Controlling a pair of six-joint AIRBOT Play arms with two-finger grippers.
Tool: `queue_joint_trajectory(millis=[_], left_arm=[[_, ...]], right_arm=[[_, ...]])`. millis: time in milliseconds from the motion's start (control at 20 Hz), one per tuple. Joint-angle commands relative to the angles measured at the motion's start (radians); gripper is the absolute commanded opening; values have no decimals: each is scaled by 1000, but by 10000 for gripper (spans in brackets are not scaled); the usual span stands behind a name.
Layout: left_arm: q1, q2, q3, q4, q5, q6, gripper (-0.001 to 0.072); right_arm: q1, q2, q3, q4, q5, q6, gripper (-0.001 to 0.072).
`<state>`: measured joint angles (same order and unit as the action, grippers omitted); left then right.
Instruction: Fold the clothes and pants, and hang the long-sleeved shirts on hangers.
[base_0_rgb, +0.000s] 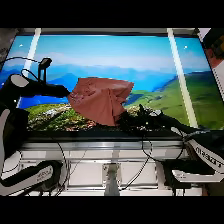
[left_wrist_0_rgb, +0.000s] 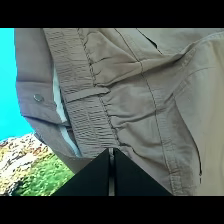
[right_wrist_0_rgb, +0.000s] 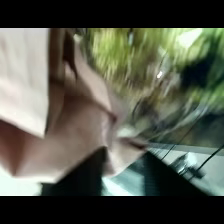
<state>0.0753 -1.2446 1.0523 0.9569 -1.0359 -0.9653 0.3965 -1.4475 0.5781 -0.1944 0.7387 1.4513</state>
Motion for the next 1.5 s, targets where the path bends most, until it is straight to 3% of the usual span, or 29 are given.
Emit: queue_joint_trajectory(millis=[0, 200, 350, 500, 750, 900, 1000, 1300, 1450], left_arm=[[0, 1, 0, 0, 1, 0, 12], [0, 1, 0, -1, 9, -21, 12], [-4, 4, 0, -168, 94, -38, 10], [-69, 8, 1, -350, 258, 10, 9], [-256, 15, 1, -500, 600, 42, 10], [-341, 46, 10, -518, 892, 53, 10], [-382, 50, 51, -520, 997, 54, 10], [-461, 45, 139, -520, 1180, 53, 10], [-466, 17, 183, -509, 1212, 53, 8]], right_arm=[[3, -1, 46, -7, 8, -4, 31], [-3, 54, 87, -62, -8, 0, 8], [-62, 185, 87, -120, -66, 50, 7], [-146, 294, 135, -137, -125, 60, 6], [-220, 302, 397, -205, -220, 60, 6], [-276, 298, 541, -287, -233, 106, 6], [-285, 287, 612, -320, -235, 111, 7], [-271, 236, 716, -322, -253, 132, 8], [-257, 194, 739, -300, -370, 132, 9]])
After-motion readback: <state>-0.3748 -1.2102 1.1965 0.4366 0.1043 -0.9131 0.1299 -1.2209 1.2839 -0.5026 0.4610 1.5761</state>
